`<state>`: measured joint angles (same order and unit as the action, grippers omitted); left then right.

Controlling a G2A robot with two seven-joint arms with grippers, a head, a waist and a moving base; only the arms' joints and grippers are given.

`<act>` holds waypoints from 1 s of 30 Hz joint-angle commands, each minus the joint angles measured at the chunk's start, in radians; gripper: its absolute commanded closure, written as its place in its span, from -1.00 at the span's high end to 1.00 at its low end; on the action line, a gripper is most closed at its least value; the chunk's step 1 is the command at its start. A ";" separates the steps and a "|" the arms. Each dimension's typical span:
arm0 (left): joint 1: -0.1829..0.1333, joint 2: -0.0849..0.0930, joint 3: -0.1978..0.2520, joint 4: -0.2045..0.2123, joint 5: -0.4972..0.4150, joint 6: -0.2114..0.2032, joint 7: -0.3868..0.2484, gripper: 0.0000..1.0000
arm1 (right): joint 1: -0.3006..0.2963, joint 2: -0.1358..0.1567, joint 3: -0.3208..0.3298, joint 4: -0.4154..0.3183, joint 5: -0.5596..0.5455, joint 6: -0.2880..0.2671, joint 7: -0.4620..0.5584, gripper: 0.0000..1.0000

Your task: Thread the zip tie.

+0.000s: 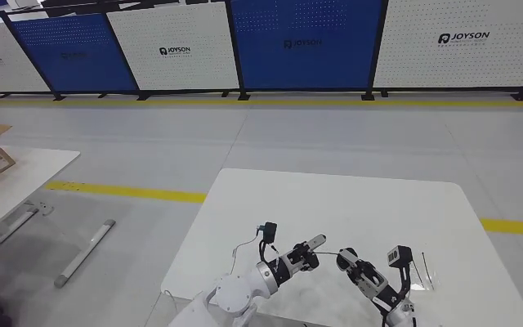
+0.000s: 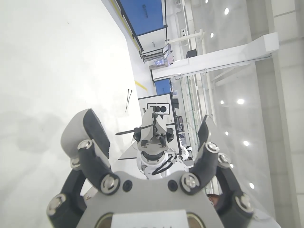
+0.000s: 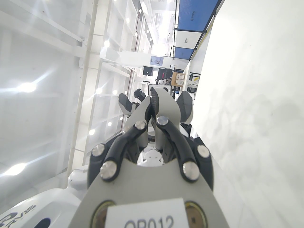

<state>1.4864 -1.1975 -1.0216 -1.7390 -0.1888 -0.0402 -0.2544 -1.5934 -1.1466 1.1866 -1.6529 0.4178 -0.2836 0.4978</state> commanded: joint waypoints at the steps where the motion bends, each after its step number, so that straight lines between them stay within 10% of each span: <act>1: -0.007 -0.001 0.016 0.003 0.039 0.021 0.014 1.00 | 0.000 0.000 0.000 0.000 0.000 0.000 0.000 -1.00; 13: -0.005 -0.002 0.024 0.000 0.044 -0.001 0.011 1.00 | 0.000 0.000 0.000 0.000 0.000 0.000 0.000 -1.00; 14: -0.005 -0.001 0.024 0.000 0.044 -0.007 0.003 -0.02 | 0.000 0.000 0.000 0.000 0.000 0.000 0.000 -1.00; 17: -0.002 0.001 0.018 0.000 0.037 -0.012 -0.010 -0.60 | 0.000 0.000 0.000 0.000 0.000 0.000 0.000 -1.00; 26: 0.003 0.003 0.012 -0.005 0.035 -0.015 -0.011 -0.96 | 0.000 0.000 0.000 0.000 0.000 0.000 0.000 -1.00; 30: 0.008 0.006 0.014 -0.005 0.056 -0.022 -0.016 -0.70 | 0.000 0.000 0.000 0.000 0.000 0.000 0.000 -1.00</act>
<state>1.4923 -1.1922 -1.0085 -1.7432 -0.1343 -0.0611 -0.2698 -1.5934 -1.1466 1.1866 -1.6529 0.4178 -0.2836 0.4978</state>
